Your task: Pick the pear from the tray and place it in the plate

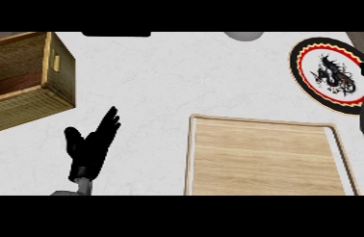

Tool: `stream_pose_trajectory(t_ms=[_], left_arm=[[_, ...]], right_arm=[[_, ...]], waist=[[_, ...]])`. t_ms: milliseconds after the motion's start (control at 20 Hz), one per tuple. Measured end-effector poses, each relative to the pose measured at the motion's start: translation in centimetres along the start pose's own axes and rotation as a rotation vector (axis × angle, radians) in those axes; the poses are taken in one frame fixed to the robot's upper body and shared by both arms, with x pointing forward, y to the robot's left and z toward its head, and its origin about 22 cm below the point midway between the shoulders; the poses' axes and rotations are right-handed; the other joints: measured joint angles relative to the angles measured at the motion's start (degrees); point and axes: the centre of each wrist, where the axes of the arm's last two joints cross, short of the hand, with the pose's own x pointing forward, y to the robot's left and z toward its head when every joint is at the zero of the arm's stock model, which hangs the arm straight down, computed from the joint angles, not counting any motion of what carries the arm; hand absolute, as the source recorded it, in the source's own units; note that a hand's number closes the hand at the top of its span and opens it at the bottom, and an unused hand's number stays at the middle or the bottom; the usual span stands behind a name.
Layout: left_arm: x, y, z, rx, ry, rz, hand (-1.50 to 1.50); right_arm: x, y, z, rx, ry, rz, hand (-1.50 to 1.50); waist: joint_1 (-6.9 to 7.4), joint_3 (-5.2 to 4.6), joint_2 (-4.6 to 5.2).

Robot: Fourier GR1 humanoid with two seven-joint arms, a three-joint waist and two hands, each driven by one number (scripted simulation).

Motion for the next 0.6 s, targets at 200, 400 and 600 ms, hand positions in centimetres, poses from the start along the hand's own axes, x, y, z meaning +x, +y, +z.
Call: stream_pose_trajectory(t_ms=[200,400,600], left_arm=[[-0.2,0.2,0.0,0.017,0.012,-0.004,0.00],[-0.4,1.1,0.1,0.028,0.008,-0.004,0.00],[-0.1,0.9,0.2,0.034,0.016,-0.005,0.00]], right_arm=[[-1.6,-0.8,0.6,0.075,0.009,-0.106,-1.50],[-4.5,-1.9,1.9,0.178,-0.001,-0.175,-1.50],[-7.4,-3.3,3.4,0.264,-0.015,-0.198,-1.50]], waist=[[-0.87,-0.09,-0.45],[-1.44,-0.26,-0.77],[-1.78,-0.43,-0.90]])
